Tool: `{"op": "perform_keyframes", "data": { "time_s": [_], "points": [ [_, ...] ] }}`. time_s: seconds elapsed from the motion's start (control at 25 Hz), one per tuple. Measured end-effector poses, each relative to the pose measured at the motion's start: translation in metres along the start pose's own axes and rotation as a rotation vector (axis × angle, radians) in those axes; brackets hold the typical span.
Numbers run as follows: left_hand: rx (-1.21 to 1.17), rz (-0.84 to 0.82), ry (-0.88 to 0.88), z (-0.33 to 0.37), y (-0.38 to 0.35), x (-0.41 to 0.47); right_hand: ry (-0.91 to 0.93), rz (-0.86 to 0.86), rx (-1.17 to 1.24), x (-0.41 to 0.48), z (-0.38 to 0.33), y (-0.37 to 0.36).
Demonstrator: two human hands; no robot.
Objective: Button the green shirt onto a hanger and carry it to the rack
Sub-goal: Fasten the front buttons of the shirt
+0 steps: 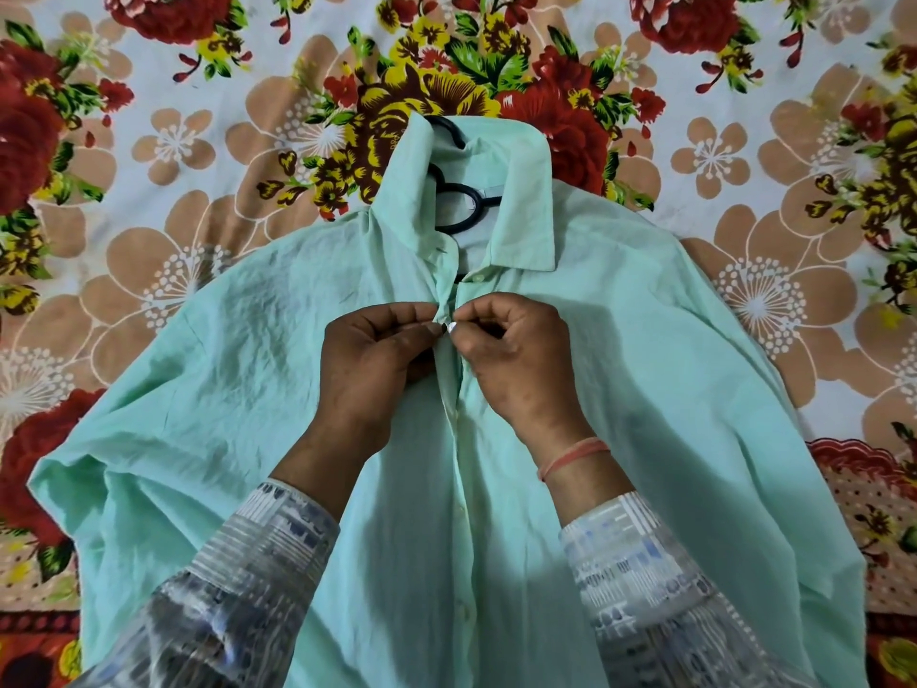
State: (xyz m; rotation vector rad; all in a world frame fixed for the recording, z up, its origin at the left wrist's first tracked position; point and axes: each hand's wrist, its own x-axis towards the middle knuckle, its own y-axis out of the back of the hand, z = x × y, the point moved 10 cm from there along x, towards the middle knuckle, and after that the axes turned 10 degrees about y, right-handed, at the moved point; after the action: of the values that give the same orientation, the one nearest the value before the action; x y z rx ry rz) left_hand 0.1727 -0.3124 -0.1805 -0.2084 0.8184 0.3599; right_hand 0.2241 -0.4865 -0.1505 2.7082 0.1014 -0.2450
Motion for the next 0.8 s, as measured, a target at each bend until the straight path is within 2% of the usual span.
{"op": "perform_keyframes", "data": {
  "time_s": [0.08, 0.28, 0.44, 0.68, 0.8],
  "points": [
    [0.005, -0.015, -0.002, 0.000, 0.001, -0.001, 0.016, -0.043, -0.018, -0.004, -0.002, -0.005],
    [-0.012, -0.106, 0.024, 0.003, -0.005, -0.005, 0.000, -0.024, -0.007, -0.006, 0.001, -0.005],
    [0.036, -0.058, 0.026, 0.003, -0.003, 0.000, -0.060, -0.031, 0.084, -0.003, 0.005, -0.007],
    [0.070, -0.046, -0.035, 0.004, -0.005, -0.002, -0.126, -0.027, 0.089, -0.001, 0.012, -0.006],
    [0.078, -0.033, -0.063, 0.003, -0.006, -0.002, -0.230, -0.036, 0.293, -0.001, 0.018, -0.014]
  ]
}}
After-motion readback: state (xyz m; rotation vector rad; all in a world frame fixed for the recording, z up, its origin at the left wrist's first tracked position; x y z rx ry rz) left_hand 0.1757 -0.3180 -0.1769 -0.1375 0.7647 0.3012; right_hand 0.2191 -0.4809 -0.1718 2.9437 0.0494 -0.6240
